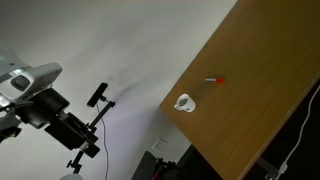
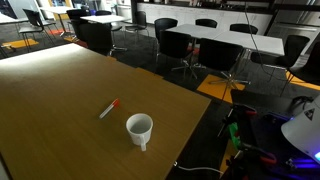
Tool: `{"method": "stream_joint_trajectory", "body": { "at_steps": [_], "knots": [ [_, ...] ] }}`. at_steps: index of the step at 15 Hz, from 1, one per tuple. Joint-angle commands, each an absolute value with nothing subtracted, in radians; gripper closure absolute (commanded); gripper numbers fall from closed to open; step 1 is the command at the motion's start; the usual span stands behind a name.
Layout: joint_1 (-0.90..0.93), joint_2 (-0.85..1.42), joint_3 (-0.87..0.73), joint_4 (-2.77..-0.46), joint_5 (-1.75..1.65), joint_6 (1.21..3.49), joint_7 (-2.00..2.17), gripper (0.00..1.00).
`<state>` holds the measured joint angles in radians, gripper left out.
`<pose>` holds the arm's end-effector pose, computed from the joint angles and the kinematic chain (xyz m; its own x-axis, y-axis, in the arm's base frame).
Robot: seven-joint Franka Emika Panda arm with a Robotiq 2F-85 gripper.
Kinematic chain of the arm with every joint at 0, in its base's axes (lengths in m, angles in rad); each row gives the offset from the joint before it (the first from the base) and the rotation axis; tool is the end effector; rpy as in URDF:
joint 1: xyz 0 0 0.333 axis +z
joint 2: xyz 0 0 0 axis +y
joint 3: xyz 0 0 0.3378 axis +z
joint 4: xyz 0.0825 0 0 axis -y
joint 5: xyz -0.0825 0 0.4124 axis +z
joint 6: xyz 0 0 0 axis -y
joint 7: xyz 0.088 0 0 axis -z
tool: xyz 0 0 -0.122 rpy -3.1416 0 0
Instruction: Put the red pen in the white mug
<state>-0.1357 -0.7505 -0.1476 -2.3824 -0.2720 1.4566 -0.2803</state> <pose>0.2902 -0.1320 0.5564 0.9756 0.0253 -0.2179 0.0512 -0.9921 0.1143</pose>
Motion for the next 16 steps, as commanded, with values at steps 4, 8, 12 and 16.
{"method": "stream_joint_trajectory", "body": {
  "at_steps": [4, 8, 12, 16],
  "knots": [
    [-0.083, -0.650, -0.183, -2.339, -0.344, 1.692, -0.301, 0.00],
    [-0.061, -0.557, -0.201, -2.310, -0.368, 1.904, -0.388, 0.00],
    [-0.027, -0.474, -0.234, -2.293, -0.328, 2.099, -0.550, 0.00],
    [0.033, -0.393, -0.284, -2.280, -0.202, 2.236, -0.788, 0.00]
  ]
}}
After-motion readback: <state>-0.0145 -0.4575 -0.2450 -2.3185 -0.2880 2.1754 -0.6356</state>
